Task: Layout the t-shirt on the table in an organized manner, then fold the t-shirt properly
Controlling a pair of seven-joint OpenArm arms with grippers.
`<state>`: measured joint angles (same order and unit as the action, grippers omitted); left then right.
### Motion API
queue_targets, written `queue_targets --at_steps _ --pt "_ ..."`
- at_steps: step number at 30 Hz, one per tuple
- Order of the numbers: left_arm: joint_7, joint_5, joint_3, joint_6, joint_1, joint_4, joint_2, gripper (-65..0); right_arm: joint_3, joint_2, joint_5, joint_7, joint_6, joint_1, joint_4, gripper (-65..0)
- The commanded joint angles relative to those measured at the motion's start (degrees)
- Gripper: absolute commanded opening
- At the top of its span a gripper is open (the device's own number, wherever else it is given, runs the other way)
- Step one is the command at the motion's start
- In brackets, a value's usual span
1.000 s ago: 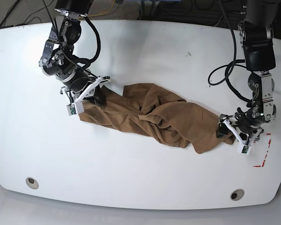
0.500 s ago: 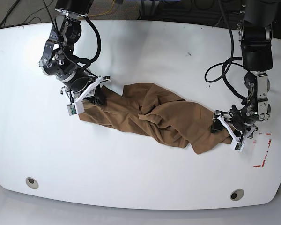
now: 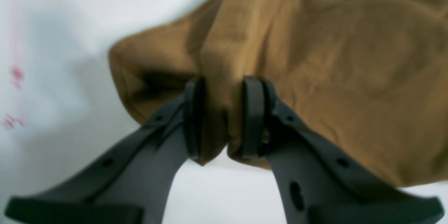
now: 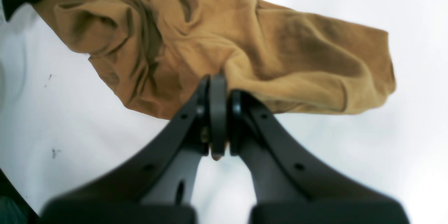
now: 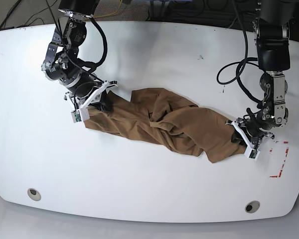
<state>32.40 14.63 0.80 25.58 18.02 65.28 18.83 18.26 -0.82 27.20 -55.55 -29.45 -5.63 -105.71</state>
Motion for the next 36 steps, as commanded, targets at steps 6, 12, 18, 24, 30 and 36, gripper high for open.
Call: queue_targets --at_steps 6,12,18,24,30,36 --pt "-1.1 0.5 2.1 0.0 -3.5 12.0 2.0 -51.4 0.1 -0.4 1.1 1.6 -0.3 0.7 -1.6 -65.0" --pt "-0.7 0.5 6.5 0.0 -6.4 17.8 2.1 -64.1 2.8 -0.4 1.2 1.6 -0.3 0.7 -4.6 -65.0" --pt "-0.7 0.6 11.6 0.0 -9.0 24.5 2.2 -62.7 4.9 -1.4 1.3 1.6 -0.4 1.0 -7.4 -65.0" --pt "-0.2 0.6 16.0 0.0 -10.2 31.4 2.2 -62.7 7.1 -4.4 5.5 1.4 -0.4 2.4 -8.5 -65.0" --pt "3.6 0.6 17.3 0.0 -9.9 35.2 2.3 -62.7 8.9 -8.0 9.5 1.3 -0.3 3.7 -8.3 -65.0" --pt "6.2 0.6 17.0 0.0 -8.7 35.3 2.2 -62.3 9.0 -8.4 9.5 1.3 -0.3 3.6 -8.2 -65.0"
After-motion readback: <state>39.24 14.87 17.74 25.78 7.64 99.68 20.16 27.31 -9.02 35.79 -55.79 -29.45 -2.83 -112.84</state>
